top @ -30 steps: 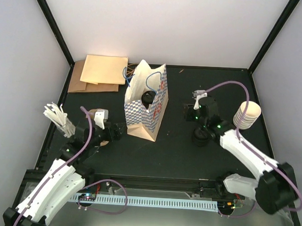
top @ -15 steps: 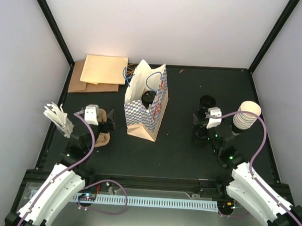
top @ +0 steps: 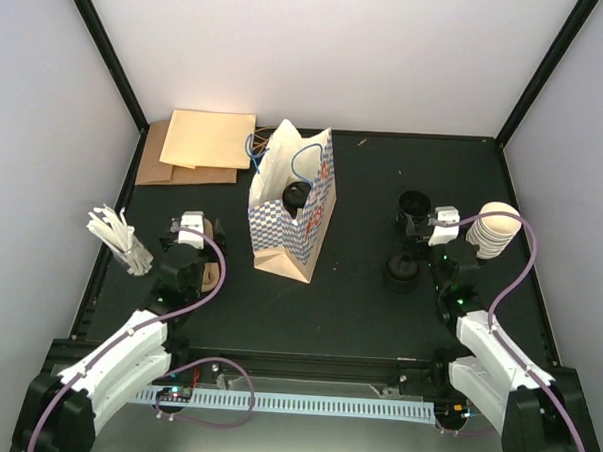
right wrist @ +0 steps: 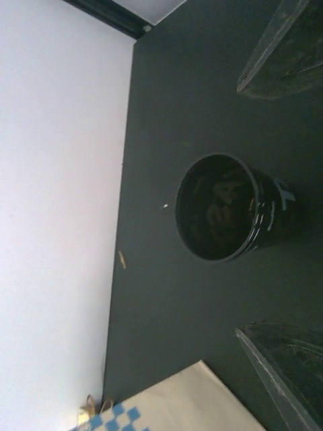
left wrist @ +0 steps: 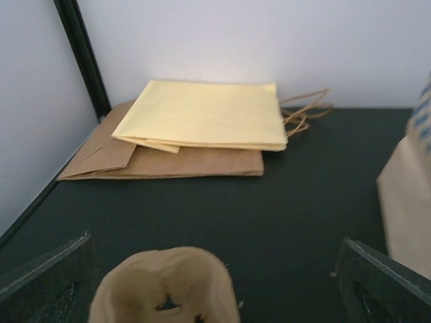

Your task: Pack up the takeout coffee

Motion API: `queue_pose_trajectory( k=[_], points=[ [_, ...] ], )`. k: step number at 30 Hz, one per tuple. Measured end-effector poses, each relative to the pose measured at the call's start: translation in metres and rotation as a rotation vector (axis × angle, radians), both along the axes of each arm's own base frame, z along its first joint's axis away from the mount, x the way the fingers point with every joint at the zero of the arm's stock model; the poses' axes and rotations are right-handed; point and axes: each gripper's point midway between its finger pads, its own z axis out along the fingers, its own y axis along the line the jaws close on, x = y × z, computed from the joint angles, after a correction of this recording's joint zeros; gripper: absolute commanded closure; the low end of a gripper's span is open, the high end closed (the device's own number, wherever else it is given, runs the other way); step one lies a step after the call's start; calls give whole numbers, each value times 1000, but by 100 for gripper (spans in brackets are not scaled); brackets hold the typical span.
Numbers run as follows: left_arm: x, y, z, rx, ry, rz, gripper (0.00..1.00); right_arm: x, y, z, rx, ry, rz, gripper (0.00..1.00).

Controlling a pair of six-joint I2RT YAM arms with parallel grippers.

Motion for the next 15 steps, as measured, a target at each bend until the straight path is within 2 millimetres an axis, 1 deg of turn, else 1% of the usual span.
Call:
queue_pose_trajectory(
  k=[2,6,9,12,15],
  points=[
    [3,4,-10,54,27,26,1,4,-6,-10,1,9,-7,9],
    [13,17,-7,107,6,82,1,11,-15,-30,-4,36,-20,9],
    [19,28,-14,116,8,118,1,17,-17,-37,-5,35,-17,9],
    [25,36,-30,127,45,131,1,23,-22,-42,7,32,-17,9],
    [31,43,-40,123,72,132,1,29,-27,-49,21,49,-16,9]
  ],
)
